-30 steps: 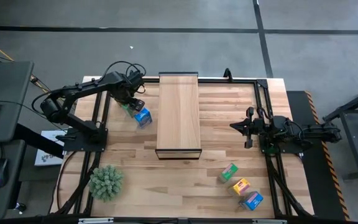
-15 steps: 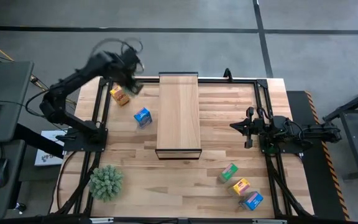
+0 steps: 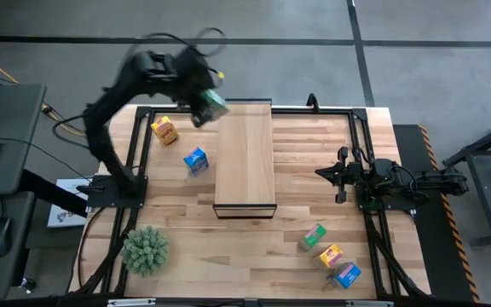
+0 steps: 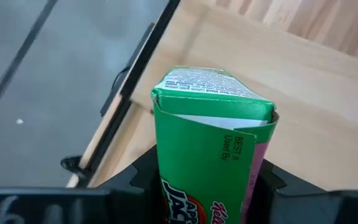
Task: Stack cereal on shelf
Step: Put the left green cereal on the shelf
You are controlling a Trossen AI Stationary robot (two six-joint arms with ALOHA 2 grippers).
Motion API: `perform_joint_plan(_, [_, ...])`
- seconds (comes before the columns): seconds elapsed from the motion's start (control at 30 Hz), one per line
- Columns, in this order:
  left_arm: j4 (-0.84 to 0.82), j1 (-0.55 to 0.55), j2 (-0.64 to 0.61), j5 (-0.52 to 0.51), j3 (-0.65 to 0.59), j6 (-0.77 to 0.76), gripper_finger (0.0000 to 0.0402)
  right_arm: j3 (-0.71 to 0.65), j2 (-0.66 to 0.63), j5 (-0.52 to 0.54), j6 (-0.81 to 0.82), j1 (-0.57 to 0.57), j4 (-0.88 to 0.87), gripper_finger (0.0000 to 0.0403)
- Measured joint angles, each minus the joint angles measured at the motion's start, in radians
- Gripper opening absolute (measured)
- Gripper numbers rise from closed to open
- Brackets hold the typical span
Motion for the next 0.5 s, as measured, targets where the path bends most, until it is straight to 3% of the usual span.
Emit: perform_joint_plan(0.5, [0.019,0.040,0.226,-0.040,0.002,-0.094,0.0136,0.000,0.000,0.000,0.000,0.000,0.000,0.0000])
